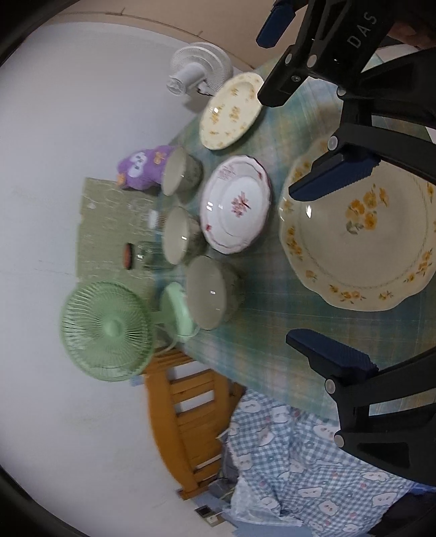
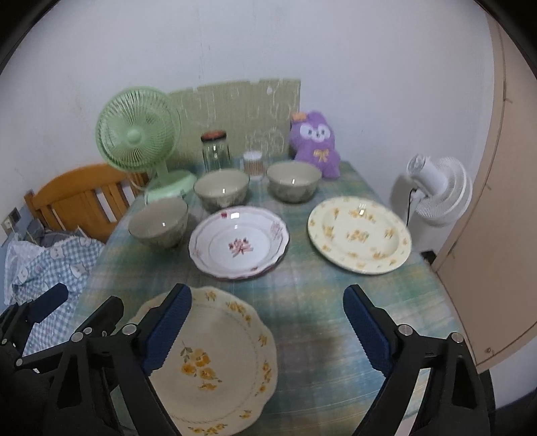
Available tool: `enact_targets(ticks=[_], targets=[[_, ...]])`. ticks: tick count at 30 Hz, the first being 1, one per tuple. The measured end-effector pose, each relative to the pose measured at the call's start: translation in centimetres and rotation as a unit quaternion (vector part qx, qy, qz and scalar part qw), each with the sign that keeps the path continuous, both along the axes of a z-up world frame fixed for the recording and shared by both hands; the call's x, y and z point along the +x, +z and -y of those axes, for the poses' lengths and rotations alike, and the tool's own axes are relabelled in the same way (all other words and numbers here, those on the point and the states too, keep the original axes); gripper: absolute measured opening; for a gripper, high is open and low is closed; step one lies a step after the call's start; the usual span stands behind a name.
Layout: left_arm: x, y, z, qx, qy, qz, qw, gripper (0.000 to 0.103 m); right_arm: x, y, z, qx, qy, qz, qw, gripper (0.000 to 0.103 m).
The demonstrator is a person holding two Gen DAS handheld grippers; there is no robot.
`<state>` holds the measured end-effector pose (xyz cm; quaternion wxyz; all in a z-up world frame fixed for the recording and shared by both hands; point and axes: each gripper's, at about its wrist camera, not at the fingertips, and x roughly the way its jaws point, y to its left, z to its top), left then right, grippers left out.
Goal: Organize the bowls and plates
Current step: 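Lower both grippers onto the large yellow-flower plate rim and close them, then lift the yellow-flower plate and carry it toward the smaller yellow-flower plate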
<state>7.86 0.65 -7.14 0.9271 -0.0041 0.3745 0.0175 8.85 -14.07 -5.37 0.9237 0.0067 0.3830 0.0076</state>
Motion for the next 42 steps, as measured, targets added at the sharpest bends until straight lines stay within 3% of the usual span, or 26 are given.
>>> enact_targets(ticks=[10,22,31,42], targets=[[2.4,-7.3,-1.9,-0.026,0.017,-0.069,0.9971,0.07,2.2,-7.4,-1.7,-0.015,-0.002,-0.063,0.998,0.09],[3.4,-11.4,-2.7,-0.017,0.018,-0.121,0.9923,0.062,3.3,-12.3,-2.7,-0.03,0.013,-0.127,0.991,0.083],[3.5,-11.6,-3.1,-0.042,-0.005,-0.138,0.9896,0.058,3.7,-14.3,-2.2,-0.013,-0.006,-0.177,0.984,0.078],[4.2,-11.5,-3.3,-0.047,-0.029,-0.162,0.9853,0.058,3.9,-14.2,-2.3,0.008,-0.032,-0.199,0.979,0.073]])
